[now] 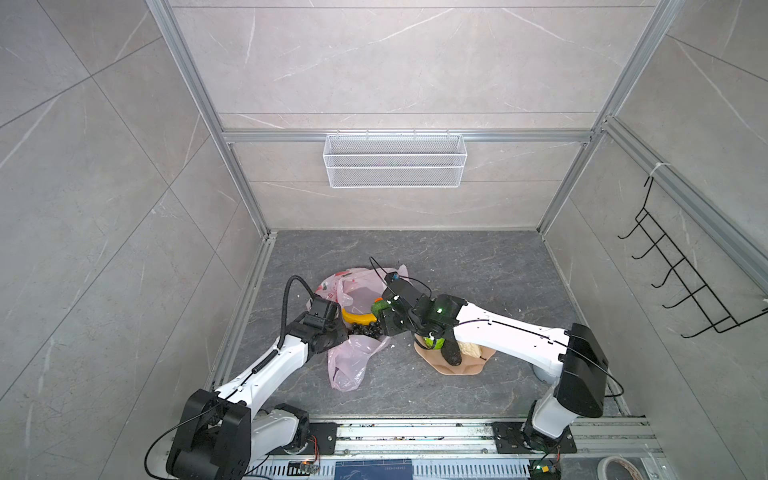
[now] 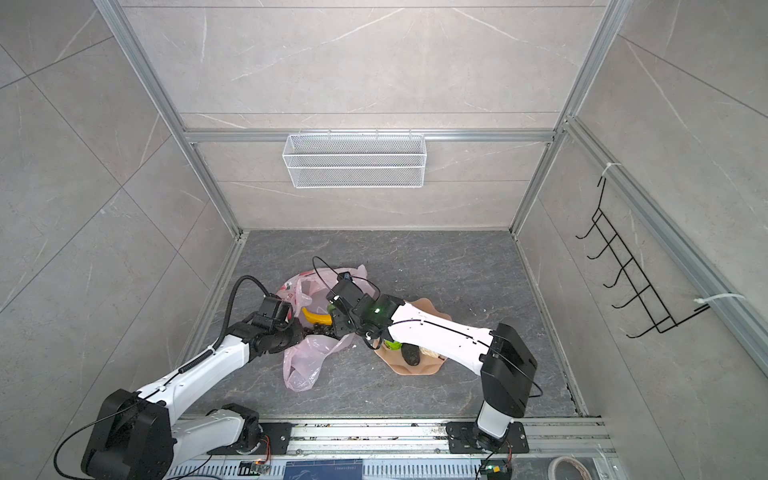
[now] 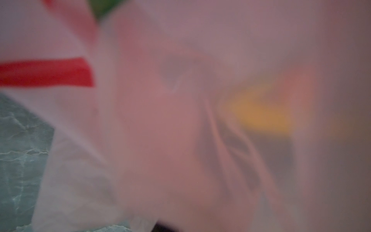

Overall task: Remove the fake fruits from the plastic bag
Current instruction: 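Lift the dark green fruit out and carry it over the peach bowl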

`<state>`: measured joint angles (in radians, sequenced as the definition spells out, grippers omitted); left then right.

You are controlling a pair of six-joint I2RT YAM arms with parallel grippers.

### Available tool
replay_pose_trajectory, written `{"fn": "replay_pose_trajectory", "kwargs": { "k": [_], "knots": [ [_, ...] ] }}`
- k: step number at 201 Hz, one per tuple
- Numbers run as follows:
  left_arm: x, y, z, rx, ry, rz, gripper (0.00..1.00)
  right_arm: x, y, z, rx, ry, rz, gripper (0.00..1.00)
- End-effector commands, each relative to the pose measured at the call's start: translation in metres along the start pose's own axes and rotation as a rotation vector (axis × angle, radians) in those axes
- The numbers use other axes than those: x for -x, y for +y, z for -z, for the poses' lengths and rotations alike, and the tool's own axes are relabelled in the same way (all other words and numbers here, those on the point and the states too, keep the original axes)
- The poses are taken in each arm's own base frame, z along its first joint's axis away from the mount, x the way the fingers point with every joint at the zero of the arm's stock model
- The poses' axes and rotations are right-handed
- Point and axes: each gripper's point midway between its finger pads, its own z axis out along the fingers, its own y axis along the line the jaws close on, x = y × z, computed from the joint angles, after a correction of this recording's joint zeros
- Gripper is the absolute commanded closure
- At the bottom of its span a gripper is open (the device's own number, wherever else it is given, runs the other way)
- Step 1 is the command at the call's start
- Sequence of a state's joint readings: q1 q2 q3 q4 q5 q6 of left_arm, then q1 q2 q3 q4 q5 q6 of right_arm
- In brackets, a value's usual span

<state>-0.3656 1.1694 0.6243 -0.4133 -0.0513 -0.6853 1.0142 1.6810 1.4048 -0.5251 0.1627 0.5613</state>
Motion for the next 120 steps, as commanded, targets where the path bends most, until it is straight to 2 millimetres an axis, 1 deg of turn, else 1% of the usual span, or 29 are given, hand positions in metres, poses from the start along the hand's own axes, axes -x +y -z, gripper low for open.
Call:
{"fn": "replay_pose_trajectory", "kwargs": {
  "k": [1, 15, 30, 45, 63, 78, 99, 120],
  "knots": [
    [0.014, -0.012, 0.007, -0.035, -0.033, -0.004, 0.88, 0.0, -0.003, 0.025, 0.012, -0.008, 0.005, 0.42],
    [0.014, -0.009, 0.008, -0.024, -0.036, -0.006, 0.88, -0.002, -0.017, 0.04, -0.028, -0.018, 0.02, 0.42],
    [0.014, -0.005, 0.009, -0.01, -0.045, -0.01, 0.88, -0.008, -0.043, 0.053, -0.119, -0.032, 0.033, 0.42],
    [0.014, -0.004, 0.009, -0.003, -0.047, -0.012, 0.88, -0.014, -0.067, 0.067, -0.164, -0.038, 0.025, 0.42],
    [0.013, -0.003, 0.007, -0.002, -0.041, -0.01, 0.88, -0.021, -0.09, 0.082, -0.204, -0.048, 0.02, 0.42],
    [0.013, -0.005, 0.005, -0.008, -0.039, -0.01, 0.88, -0.028, -0.11, 0.093, -0.27, -0.042, 0.029, 0.42],
    [0.014, -0.008, 0.004, -0.012, -0.031, -0.012, 0.88, -0.039, -0.136, 0.103, -0.335, -0.025, 0.014, 0.42],
    [0.016, -0.01, 0.006, -0.015, -0.032, -0.018, 0.88, -0.052, -0.163, 0.102, -0.382, 0.022, -0.03, 0.41]
  ]
}}
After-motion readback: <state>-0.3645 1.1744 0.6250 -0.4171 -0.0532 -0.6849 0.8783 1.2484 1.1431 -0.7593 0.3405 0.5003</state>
